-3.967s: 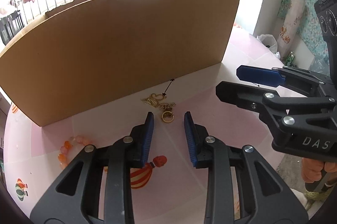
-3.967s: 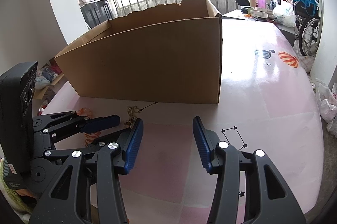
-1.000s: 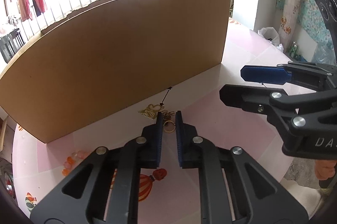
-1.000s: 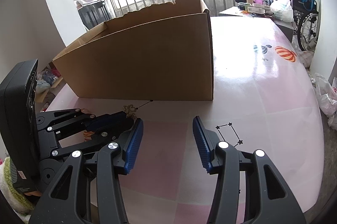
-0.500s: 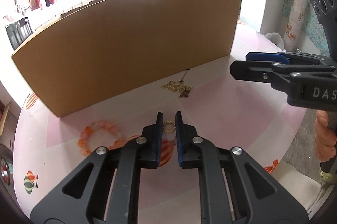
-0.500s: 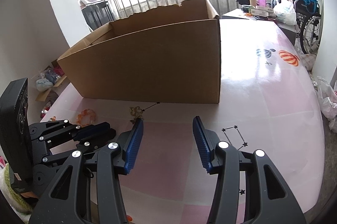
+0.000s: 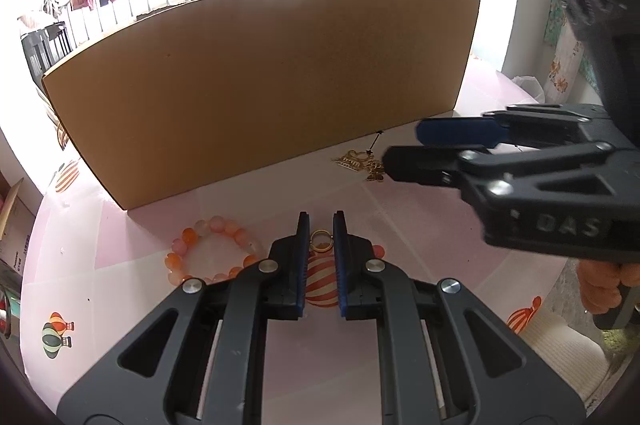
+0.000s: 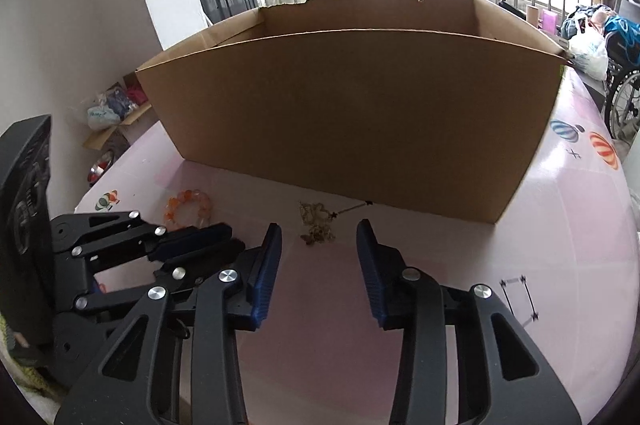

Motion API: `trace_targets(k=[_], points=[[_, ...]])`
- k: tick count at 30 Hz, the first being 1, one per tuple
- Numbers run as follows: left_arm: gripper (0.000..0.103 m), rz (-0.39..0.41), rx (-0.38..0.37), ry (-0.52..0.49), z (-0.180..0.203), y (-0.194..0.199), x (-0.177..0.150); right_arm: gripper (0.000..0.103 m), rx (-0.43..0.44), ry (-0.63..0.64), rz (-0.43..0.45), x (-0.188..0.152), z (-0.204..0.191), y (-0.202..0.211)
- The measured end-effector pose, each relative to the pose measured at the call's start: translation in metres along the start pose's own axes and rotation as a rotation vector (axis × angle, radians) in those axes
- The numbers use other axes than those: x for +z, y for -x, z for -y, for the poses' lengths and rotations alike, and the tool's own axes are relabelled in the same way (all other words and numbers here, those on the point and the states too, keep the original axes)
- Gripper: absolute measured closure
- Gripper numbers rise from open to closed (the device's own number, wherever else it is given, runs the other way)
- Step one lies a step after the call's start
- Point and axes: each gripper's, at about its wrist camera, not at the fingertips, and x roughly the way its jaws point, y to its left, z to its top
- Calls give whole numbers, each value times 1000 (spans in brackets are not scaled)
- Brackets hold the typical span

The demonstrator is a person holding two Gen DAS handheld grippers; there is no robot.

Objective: Organize jewelry
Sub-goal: 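Hold the gold ring in the left tool while the right tool approaches the keychain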

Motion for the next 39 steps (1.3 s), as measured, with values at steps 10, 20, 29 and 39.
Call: trace_targets(k=[10,20,29,39], points=[[92,22,-8,7,-10,6,-11,84,-22,15,-38,3,-4,-23],[92,33,-11,13,-14,8,-19,99,7,-55,-31,-2,9,-17],[92,32,-11,13,-13,6,-17,99,46,-177,10,-5,35,3],[92,32,-11,12,-13,6,-16,72,21,-45,-26,7,13,-4]])
